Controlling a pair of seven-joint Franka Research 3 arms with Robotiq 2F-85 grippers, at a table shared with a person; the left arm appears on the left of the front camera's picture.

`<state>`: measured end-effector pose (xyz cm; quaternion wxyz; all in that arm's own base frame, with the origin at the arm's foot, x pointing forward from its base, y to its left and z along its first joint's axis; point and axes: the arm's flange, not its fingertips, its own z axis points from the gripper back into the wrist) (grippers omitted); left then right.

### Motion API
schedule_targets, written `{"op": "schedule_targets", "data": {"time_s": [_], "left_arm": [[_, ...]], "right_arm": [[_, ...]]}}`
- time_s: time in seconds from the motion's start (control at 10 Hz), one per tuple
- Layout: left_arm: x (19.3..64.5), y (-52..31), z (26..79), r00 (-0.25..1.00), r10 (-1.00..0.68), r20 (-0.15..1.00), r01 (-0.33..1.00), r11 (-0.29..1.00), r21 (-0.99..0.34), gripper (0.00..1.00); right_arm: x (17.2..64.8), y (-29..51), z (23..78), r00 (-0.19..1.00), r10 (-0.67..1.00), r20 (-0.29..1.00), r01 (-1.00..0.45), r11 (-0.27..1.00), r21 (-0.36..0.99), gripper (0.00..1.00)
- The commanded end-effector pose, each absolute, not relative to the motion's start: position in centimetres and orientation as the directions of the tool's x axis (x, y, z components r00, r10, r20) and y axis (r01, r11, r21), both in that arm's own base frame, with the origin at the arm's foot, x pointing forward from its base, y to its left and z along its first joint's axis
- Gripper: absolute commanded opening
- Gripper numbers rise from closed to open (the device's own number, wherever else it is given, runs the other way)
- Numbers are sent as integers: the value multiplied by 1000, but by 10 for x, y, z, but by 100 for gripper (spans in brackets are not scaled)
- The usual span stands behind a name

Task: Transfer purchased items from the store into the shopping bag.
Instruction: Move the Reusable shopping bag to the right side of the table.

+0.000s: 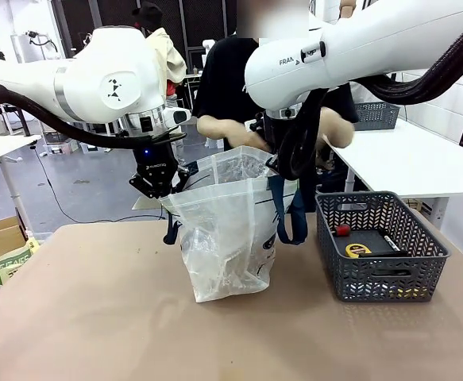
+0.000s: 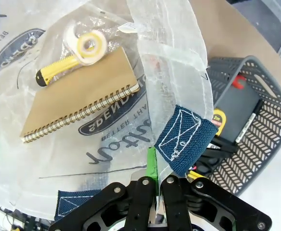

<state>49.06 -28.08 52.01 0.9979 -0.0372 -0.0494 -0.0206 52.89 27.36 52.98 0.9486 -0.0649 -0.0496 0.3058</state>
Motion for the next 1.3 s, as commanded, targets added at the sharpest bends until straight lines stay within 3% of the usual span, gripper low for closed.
{"op": "schedule_targets", "data": {"time_s": [0.0,1.2], "left_arm": [[491,-280,520,994,-36,101,43,997,-71,0],[491,-280,520,994,-36,101,43,997,-71,0]], "right_arm": [[528,273,529,811,583,53,-570,807,-154,0],[528,273,529,811,583,53,-570,807,-154,0]]}}
